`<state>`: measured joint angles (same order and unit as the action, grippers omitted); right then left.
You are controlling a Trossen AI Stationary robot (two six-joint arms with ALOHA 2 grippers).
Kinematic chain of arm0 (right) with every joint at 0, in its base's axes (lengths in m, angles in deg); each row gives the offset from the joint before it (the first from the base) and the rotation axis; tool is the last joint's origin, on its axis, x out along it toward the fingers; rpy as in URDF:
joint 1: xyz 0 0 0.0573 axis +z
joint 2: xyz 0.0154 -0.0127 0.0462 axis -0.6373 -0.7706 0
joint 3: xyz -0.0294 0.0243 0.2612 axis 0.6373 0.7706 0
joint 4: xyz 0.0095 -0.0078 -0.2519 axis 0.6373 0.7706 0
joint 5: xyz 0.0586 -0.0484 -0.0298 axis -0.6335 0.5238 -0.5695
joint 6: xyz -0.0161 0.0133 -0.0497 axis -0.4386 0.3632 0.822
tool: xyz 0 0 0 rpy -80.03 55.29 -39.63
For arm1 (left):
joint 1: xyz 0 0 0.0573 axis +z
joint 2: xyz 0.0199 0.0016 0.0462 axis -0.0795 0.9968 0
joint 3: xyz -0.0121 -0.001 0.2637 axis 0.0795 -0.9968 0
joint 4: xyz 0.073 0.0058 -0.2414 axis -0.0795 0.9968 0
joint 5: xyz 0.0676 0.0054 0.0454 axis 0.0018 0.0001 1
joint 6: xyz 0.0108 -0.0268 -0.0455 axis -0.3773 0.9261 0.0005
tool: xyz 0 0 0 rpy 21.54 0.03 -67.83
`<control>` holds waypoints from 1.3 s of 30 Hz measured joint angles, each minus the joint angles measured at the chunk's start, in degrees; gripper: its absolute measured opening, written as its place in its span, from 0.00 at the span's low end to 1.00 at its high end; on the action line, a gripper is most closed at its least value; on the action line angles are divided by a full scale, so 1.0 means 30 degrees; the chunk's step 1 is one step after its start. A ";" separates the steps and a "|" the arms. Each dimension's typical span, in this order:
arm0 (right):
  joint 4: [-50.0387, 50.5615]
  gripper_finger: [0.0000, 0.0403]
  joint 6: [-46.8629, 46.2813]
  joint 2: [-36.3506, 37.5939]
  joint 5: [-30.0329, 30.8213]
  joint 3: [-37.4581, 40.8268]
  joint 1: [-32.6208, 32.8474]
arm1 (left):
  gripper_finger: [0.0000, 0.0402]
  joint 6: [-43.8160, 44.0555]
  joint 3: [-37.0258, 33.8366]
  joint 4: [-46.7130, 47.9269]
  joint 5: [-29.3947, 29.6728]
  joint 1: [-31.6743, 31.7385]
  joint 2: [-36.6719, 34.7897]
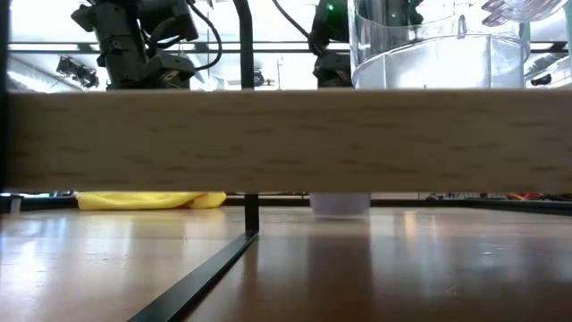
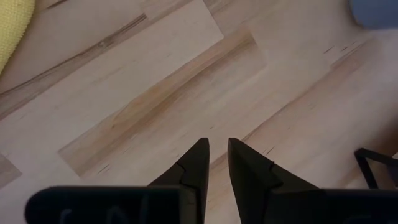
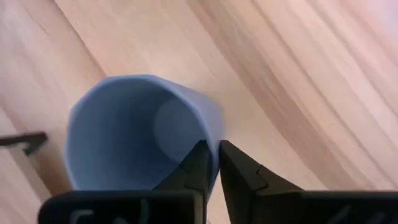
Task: Stack small to large cups/mugs on shelf
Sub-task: Put the violet mug on the shelf
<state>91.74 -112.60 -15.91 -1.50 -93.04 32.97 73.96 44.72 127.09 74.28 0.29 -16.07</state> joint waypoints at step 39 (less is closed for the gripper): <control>1.4638 0.03 -0.5910 0.5318 0.2448 -0.8101 0.5798 | 0.10 -0.0372 0.0007 -0.0441 0.0430 -0.0421 0.0000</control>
<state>135.65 -130.33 0.05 5.85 -117.35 50.36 72.84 44.74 125.77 75.57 -0.97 -16.07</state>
